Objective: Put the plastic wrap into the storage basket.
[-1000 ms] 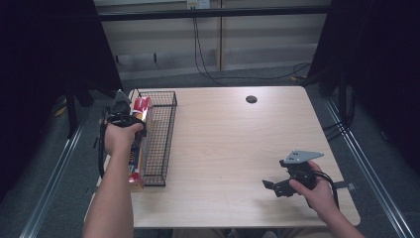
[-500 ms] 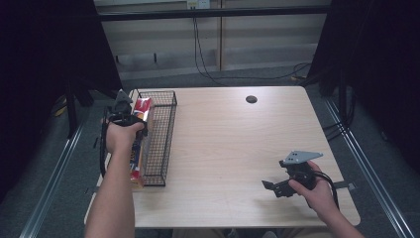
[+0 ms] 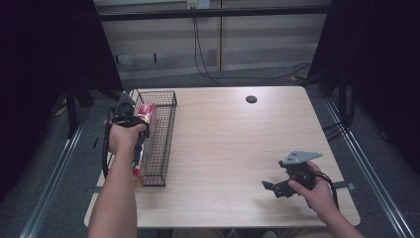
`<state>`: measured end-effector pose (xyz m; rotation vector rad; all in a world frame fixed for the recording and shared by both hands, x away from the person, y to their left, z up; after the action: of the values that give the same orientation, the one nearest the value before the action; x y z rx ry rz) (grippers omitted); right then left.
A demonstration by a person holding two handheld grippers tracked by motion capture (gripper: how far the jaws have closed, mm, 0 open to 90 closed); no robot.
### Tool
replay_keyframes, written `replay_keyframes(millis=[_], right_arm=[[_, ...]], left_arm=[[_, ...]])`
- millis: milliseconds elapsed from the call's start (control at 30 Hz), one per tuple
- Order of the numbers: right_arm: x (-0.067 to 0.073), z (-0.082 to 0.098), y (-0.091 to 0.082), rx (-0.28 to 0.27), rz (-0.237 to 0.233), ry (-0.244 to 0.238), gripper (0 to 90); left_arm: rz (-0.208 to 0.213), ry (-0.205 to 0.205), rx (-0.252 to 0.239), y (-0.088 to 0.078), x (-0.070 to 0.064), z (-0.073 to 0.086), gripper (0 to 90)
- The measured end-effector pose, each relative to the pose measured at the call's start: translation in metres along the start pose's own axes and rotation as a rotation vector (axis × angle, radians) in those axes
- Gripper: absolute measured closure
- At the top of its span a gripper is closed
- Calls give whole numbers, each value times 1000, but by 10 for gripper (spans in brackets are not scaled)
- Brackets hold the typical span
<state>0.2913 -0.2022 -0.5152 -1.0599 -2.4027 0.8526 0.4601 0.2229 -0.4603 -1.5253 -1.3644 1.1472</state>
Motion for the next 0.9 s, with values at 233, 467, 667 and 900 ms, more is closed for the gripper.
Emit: replay_keyframes(millis=[233, 467, 667, 900], right_arm=[[0, 1, 0, 8, -3, 5, 16], [1, 1, 1, 8, -6, -5, 16], [0, 1, 1, 10, 0, -5, 16], [1, 1, 2, 9, -5, -7, 16]], left_arm=[[9, -10, 5, 2, 0, 1, 437], [-4, 1, 5, 6, 2, 1, 434], [9, -16, 7, 9, -1, 2, 431], [0, -2, 3, 11, -1, 3, 421]])
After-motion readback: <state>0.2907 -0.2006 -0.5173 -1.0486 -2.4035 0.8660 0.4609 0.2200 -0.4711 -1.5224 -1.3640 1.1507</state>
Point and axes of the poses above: each handheld gripper's, and its own axes: y roughly forward along the jaws, z roughly out of its underside, x roughly to its left, the point moved 8 cm from there along y, roughly forward along the jaws
